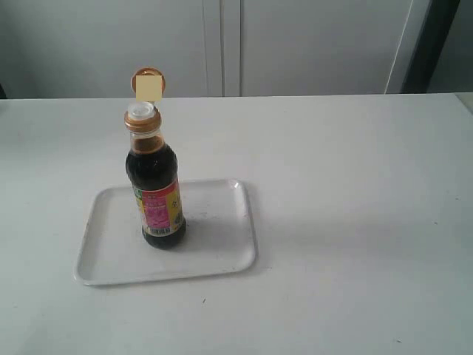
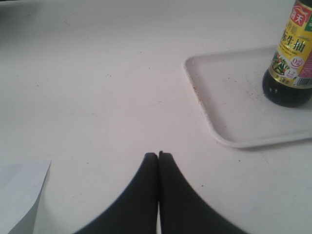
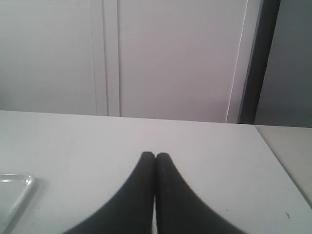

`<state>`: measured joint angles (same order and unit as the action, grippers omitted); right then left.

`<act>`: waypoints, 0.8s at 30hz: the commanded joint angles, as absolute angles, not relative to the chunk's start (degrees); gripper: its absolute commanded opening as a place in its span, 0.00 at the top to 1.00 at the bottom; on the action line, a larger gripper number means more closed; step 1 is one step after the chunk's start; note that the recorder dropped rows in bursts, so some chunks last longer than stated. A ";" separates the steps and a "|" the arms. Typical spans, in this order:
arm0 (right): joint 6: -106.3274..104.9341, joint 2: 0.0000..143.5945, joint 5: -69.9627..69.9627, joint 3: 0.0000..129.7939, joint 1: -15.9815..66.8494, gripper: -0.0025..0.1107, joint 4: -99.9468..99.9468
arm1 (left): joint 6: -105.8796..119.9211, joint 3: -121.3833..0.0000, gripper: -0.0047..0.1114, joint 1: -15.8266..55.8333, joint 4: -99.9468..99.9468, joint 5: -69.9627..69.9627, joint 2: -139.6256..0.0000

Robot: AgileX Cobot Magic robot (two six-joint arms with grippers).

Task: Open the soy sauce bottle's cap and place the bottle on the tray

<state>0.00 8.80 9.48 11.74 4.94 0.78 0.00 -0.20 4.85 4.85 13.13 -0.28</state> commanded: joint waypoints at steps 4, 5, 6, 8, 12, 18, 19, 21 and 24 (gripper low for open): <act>1.80 3.21 11.57 6.57 4.62 0.98 0.00 | 0.00 0.00 0.96 4.72 5.32 13.35 0.00; 1.80 2.56 11.91 5.94 4.62 0.98 0.00 | 0.00 0.00 0.96 4.72 5.32 13.35 0.00; 1.80 1.93 12.00 5.29 4.62 0.98 0.00 | 0.00 0.00 0.96 4.72 5.32 13.35 0.00; 1.80 0.92 12.13 3.86 4.62 0.98 0.00 | 0.00 0.00 0.96 4.72 5.32 13.35 0.00; 1.80 0.00 12.38 1.42 4.62 0.98 0.00 | 0.00 0.00 0.96 4.72 5.32 13.35 0.00; 1.70 0.00 11.76 0.00 4.62 0.98 0.00 | 0.00 0.00 0.96 4.72 5.32 13.35 0.00; 1.70 0.00 12.49 0.00 4.62 0.98 0.00 | 0.00 0.00 0.96 4.72 5.32 13.35 0.00; 1.70 0.00 13.30 0.00 4.62 0.98 0.00 | 0.00 0.00 0.96 4.72 5.32 13.35 0.00; 1.70 0.00 13.30 0.00 4.62 0.98 0.00 | 0.00 0.00 0.96 4.72 5.32 13.35 0.00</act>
<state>1.45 0.39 13.15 0.24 4.94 0.34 0.00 -0.20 4.85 4.85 13.13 -0.28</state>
